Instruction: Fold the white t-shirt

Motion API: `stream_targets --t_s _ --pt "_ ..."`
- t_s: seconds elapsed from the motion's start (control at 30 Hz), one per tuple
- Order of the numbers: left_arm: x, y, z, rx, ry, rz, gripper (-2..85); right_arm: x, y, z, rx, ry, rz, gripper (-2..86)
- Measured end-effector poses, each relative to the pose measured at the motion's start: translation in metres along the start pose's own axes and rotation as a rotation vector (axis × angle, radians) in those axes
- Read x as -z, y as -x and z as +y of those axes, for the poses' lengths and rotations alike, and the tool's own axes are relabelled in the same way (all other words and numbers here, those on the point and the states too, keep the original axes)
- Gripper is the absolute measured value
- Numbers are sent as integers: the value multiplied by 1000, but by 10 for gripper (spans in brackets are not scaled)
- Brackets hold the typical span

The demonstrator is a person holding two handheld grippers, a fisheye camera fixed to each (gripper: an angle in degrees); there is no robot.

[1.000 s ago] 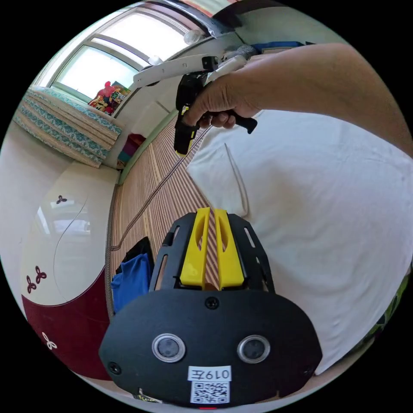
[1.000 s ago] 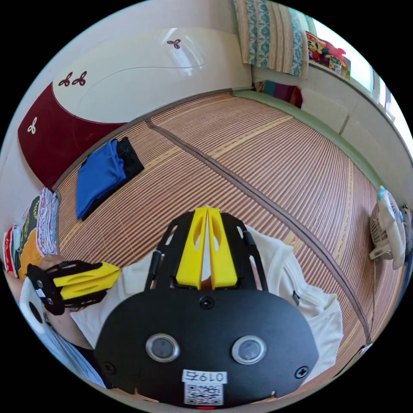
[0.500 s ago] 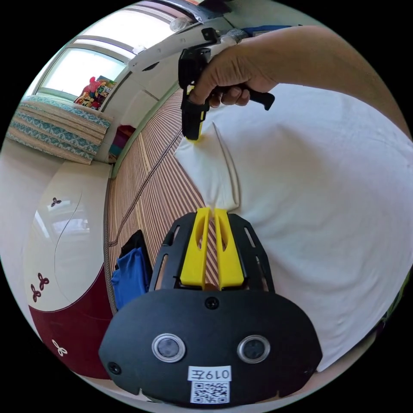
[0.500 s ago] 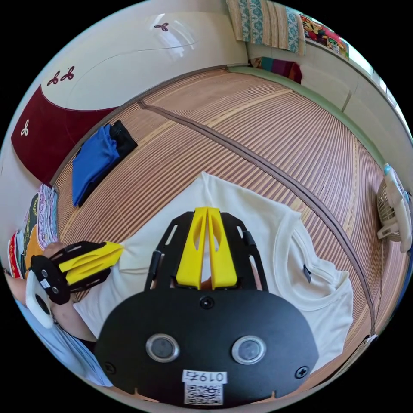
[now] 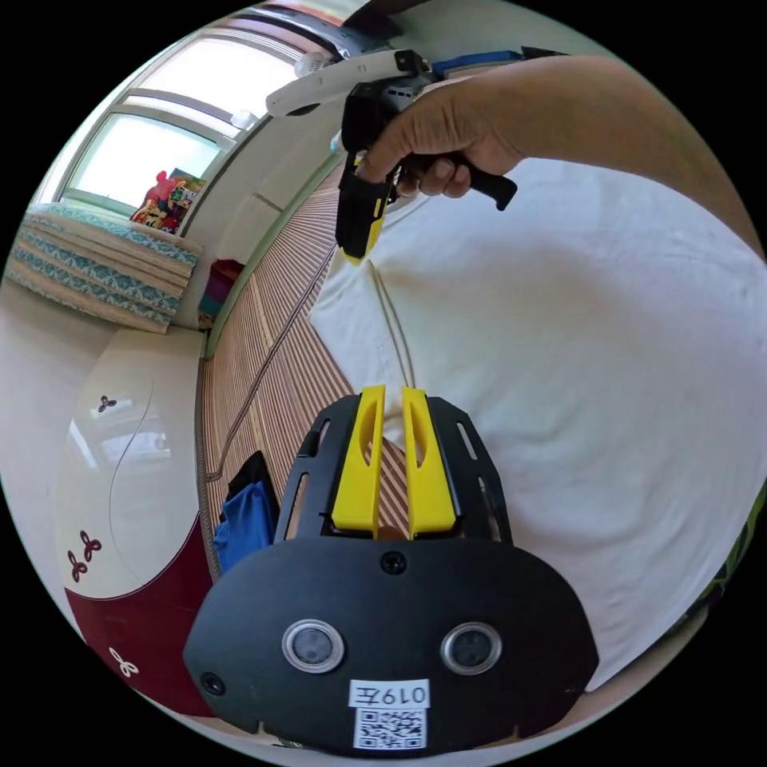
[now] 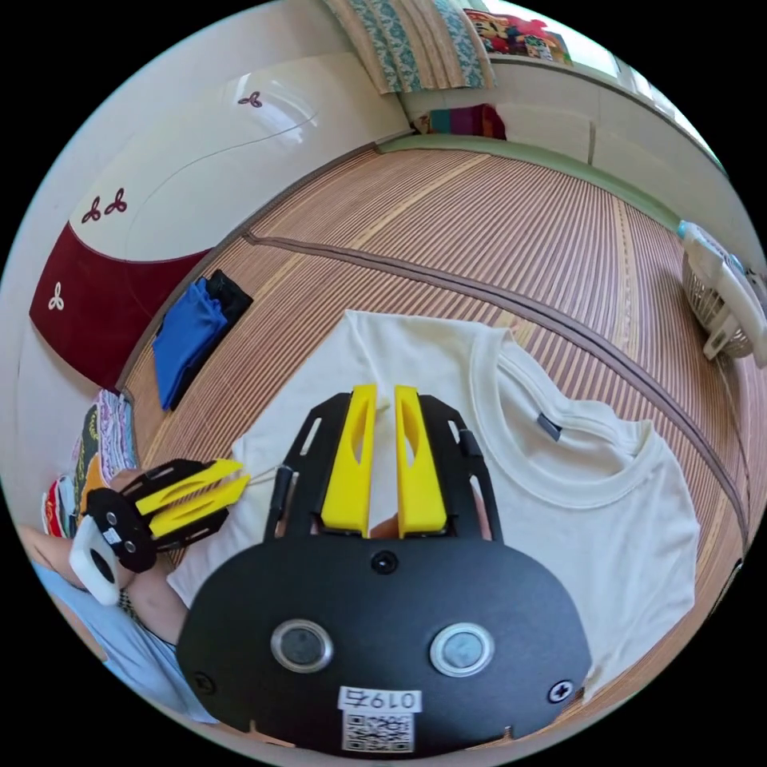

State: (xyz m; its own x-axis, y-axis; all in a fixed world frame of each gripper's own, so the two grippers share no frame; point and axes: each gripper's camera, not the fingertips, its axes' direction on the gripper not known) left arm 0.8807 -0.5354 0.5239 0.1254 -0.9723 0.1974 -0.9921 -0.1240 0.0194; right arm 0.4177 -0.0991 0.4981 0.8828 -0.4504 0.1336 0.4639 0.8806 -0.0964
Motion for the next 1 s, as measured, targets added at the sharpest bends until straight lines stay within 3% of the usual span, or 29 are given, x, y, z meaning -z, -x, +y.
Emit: stream_targets --t_s 0.43,0.53,0.8,0.9,1.0 --pt "-19 -4 3 -42 -1 -45 13 -7 -2 27 -61 -44 18 -10" --pt "-19 1 6 6 -47 -42 12 -1 10 33 -21 -101 31 -10" --pt "-54 3 18 -11 26 24 10 -15 28 40 32 -44 89 -9" --pt "-55 13 25 40 -28 -23 10 -9 50 43 123 -106 24 -8" --pt "-78 33 38 143 28 -9 10 -21 77 41 228 -49 41 -5"
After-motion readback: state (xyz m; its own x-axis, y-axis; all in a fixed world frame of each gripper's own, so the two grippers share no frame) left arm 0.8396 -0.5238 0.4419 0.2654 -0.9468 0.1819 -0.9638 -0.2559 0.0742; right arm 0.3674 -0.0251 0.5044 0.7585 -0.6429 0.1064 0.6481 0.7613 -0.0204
